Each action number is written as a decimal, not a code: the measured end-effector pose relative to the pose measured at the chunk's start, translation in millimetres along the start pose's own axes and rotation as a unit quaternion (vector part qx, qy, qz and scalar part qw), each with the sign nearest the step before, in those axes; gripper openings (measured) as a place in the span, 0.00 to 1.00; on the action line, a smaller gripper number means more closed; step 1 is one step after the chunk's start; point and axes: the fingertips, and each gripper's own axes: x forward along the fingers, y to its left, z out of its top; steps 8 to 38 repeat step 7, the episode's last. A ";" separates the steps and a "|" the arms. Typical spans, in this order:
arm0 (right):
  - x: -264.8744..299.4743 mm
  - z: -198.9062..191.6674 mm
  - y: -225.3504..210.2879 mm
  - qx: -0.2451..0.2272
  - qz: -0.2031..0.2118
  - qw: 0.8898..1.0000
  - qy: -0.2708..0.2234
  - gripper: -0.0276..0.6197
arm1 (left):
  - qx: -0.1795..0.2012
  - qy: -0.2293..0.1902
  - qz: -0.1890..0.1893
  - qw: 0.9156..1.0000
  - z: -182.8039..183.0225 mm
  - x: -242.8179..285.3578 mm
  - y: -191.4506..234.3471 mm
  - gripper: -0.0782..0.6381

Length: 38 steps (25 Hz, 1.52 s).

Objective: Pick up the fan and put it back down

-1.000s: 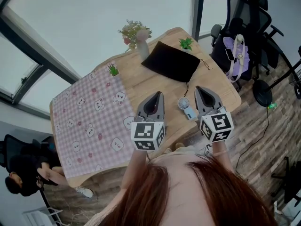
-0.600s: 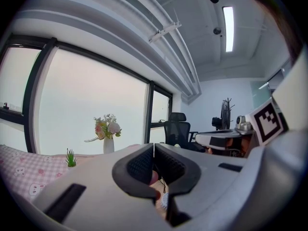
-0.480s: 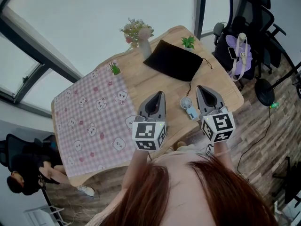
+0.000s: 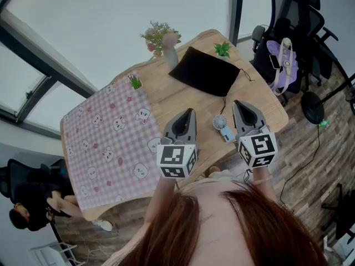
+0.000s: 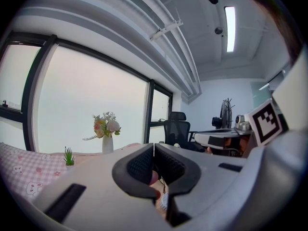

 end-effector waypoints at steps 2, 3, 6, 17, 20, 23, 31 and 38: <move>1.6 -0.6 -0.2 -0.001 0.000 1.000 0.001 0.04 | -0.001 0.000 0.000 1.000 -0.3 1.4 0.9 0.13; 2.1 -0.8 -0.2 -0.002 0.000 1.000 0.002 0.04 | -0.002 0.000 0.000 1.000 -0.4 1.8 1.3 0.13; 3.6 -0.9 -0.7 -0.003 0.000 1.000 0.003 0.04 | -0.002 0.000 -0.001 1.000 0.0 3.1 2.6 0.13; 4.2 -0.9 -1.0 -0.003 0.000 1.000 0.003 0.04 | -0.003 0.000 -0.001 1.000 0.2 3.6 3.1 0.13; 4.2 -0.9 -1.0 -0.003 0.000 1.000 0.003 0.04 | -0.003 0.000 -0.001 1.000 0.2 3.6 3.1 0.13; 4.2 -0.9 -1.0 -0.003 0.000 1.000 0.003 0.04 | -0.003 0.000 -0.001 1.000 0.2 3.6 3.1 0.13; 4.2 -0.9 -1.0 -0.003 0.000 1.000 0.003 0.04 | -0.003 0.000 -0.001 1.000 0.2 3.6 3.1 0.13; 4.2 -0.9 -1.0 -0.003 0.000 1.000 0.003 0.04 | -0.003 0.000 -0.001 1.000 0.2 3.6 3.1 0.13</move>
